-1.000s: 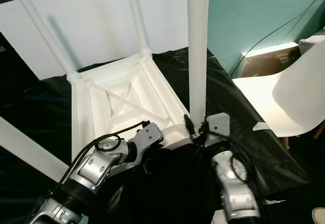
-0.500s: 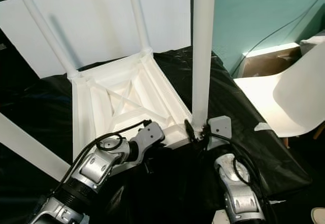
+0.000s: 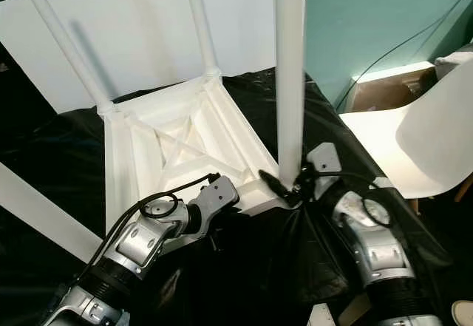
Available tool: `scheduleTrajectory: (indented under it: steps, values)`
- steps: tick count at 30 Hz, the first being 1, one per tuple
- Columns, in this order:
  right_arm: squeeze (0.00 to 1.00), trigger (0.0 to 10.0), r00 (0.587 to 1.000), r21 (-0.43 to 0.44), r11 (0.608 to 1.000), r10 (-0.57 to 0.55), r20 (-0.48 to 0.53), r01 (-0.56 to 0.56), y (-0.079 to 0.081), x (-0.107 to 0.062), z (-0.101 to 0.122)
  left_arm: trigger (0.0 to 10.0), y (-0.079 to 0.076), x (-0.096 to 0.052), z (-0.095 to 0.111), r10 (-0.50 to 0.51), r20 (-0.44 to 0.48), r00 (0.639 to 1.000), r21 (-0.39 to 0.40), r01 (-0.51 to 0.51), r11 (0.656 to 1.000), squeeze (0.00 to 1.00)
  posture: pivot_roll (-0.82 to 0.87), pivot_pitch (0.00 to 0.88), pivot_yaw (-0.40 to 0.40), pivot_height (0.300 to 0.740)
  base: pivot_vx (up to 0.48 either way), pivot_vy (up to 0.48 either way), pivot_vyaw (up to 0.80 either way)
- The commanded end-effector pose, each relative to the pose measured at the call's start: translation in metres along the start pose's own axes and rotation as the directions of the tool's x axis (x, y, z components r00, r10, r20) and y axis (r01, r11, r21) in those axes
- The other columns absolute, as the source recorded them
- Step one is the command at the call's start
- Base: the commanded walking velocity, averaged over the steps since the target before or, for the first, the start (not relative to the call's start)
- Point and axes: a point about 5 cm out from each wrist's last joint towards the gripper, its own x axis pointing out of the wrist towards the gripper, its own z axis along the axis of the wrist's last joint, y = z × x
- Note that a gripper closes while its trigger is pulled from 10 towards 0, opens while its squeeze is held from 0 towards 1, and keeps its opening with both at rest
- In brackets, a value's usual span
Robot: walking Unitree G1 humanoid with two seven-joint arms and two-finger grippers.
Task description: Building children table
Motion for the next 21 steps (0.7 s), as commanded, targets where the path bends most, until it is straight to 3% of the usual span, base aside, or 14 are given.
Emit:
scheduleTrajectory:
  steps: [1,6,7,8,10,11,12,15,16,21]
  values:
    - [0.00,0.0,0.994,0.063,0.992,0.110,-0.017,-0.108,0.013,0.006,-0.006,10.0,-0.001,0.001,-0.039,0.080,-0.112,0.991,-0.124,-0.094,0.988,0.00,-0.03,0.000,0.075,0.740,0.000,0.000,0.00]
    - [0.00,0.0,0.997,0.124,0.989,0.081,-0.019,-0.078,0.017,0.005,-0.009,10.0,-0.001,0.000,-0.039,0.083,-0.113,0.990,-0.126,-0.097,0.987,0.00,-0.03,0.000,0.075,0.740,0.000,0.000,0.00]
    - [0.00,0.0,0.992,0.051,0.991,-0.122,0.016,0.121,0.019,0.003,-0.010,10.0,0.000,0.001,-0.038,0.084,-0.112,0.990,-0.124,-0.098,0.987,0.00,-0.03,0.000,0.074,0.740,0.000,0.000,0.00]
    - [0.00,0.0,0.992,0.051,0.991,-0.122,0.016,0.121,0.019,0.003,-0.010,10.0,0.000,0.001,-0.038,0.084,-0.112,0.990,-0.124,-0.098,0.987,0.00,-0.03,0.000,0.074,0.740,0.000,0.000,0.00]
    - [0.00,0.0,0.930,-0.013,0.932,-0.362,0.062,0.363,0.029,-0.006,-0.013,10.0,0.001,0.001,-0.037,0.087,-0.110,0.990,-0.121,-0.100,0.988,0.00,-0.03,0.000,0.074,0.740,0.000,0.000,0.00]
    - [0.00,0.0,0.930,-0.013,0.932,-0.362,0.062,0.363,0.029,-0.006,-0.013,10.0,0.001,0.001,-0.037,0.087,-0.110,0.990,-0.121,-0.100,0.988,0.00,-0.03,0.000,0.074,0.740,0.000,0.000,0.00]
    - [0.00,0.0,0.903,-0.005,0.903,-0.429,0.039,0.429,0.036,-0.014,-0.020,10.0,0.001,0.001,-0.036,0.090,-0.109,0.990,-0.120,-0.103,0.987,0.00,-0.03,0.000,0.074,0.740,0.000,0.000,0.00]
    - [0.00,0.0,0.882,0.038,0.881,-0.471,-0.009,0.471,0.042,-0.021,-0.028,10.0,0.002,0.001,-0.036,0.095,-0.109,0.989,-0.120,-0.108,0.987,0.00,-0.03,0.000,0.070,0.740,0.000,0.000,0.00]
    - [0.00,0.0,0.844,0.085,0.840,-0.537,-0.007,0.536,0.036,-0.021,-0.025,10.0,0.002,-0.001,-0.038,0.093,-0.116,0.989,-0.121,-0.107,0.987,0.00,-0.03,0.000,0.074,0.740,0.000,0.000,0.00]
    - [0.00,0.0,0.840,0.109,0.835,-0.542,0.000,0.539,0.034,-0.013,-0.021,10.0,0.000,-0.001,-0.040,0.083,-0.123,0.989,-0.118,-0.098,0.988,0.00,-0.03,0.000,0.074,0.740,0.000,0.000,0.00]
